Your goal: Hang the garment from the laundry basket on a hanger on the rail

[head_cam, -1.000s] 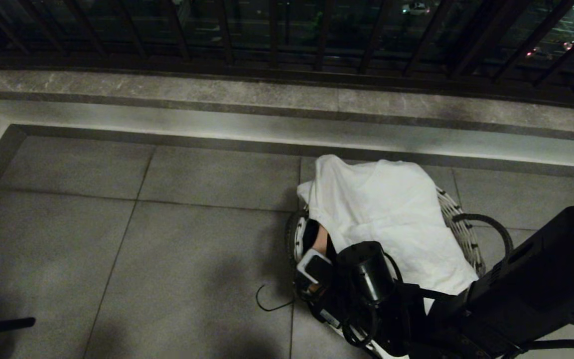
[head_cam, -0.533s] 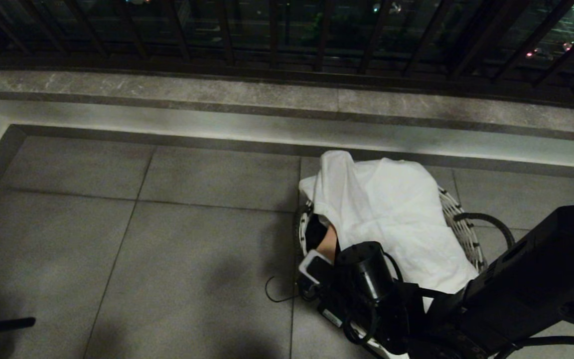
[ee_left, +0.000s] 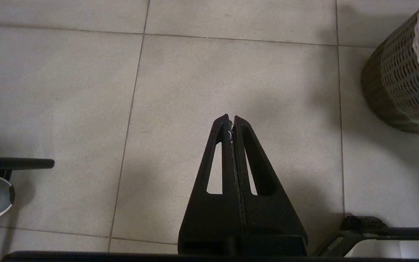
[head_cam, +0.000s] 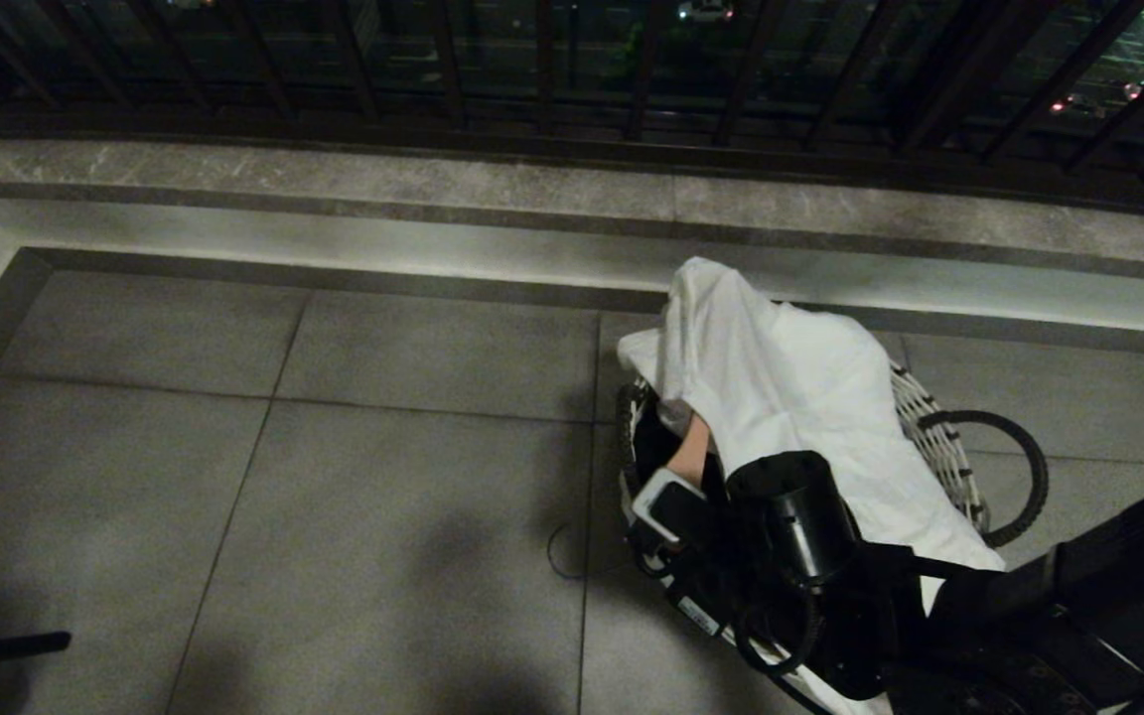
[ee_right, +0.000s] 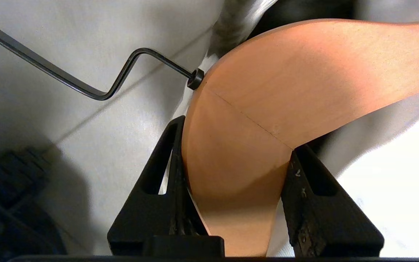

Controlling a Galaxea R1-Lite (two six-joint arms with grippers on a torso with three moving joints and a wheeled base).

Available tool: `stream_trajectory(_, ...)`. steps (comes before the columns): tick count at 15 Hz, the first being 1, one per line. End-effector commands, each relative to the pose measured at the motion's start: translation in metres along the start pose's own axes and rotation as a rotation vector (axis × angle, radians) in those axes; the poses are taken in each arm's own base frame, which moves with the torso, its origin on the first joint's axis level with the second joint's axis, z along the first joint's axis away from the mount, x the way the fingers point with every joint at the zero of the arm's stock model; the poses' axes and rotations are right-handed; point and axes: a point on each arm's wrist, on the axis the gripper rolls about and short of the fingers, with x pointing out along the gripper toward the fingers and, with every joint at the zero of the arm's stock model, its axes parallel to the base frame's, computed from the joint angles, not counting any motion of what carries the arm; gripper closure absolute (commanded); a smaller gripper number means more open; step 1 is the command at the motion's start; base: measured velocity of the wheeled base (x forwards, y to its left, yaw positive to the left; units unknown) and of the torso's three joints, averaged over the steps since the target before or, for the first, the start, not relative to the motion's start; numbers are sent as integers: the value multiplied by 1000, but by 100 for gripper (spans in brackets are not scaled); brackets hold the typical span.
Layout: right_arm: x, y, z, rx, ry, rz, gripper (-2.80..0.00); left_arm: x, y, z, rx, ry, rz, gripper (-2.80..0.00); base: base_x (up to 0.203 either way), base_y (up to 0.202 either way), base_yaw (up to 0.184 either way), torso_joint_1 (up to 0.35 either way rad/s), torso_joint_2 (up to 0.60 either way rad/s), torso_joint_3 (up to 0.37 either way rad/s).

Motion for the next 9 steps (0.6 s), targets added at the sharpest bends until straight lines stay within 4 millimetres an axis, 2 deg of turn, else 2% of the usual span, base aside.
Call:
stream_trajectory(1, -24, -16, 13, 31, -79, -30, 0, 0, 0, 0, 0, 1, 0, 0, 0, 0, 0, 0, 0, 0)
stream_trajectory(6, -47, -30, 23, 59, -130, -48, 0, 0, 0, 0, 0, 1, 0, 0, 0, 0, 0, 0, 0, 0)
stream_trajectory(9, -74, -51, 34, 140, -220, -79, 0, 0, 0, 0, 0, 1, 0, 0, 0, 0, 0, 0, 0, 0)
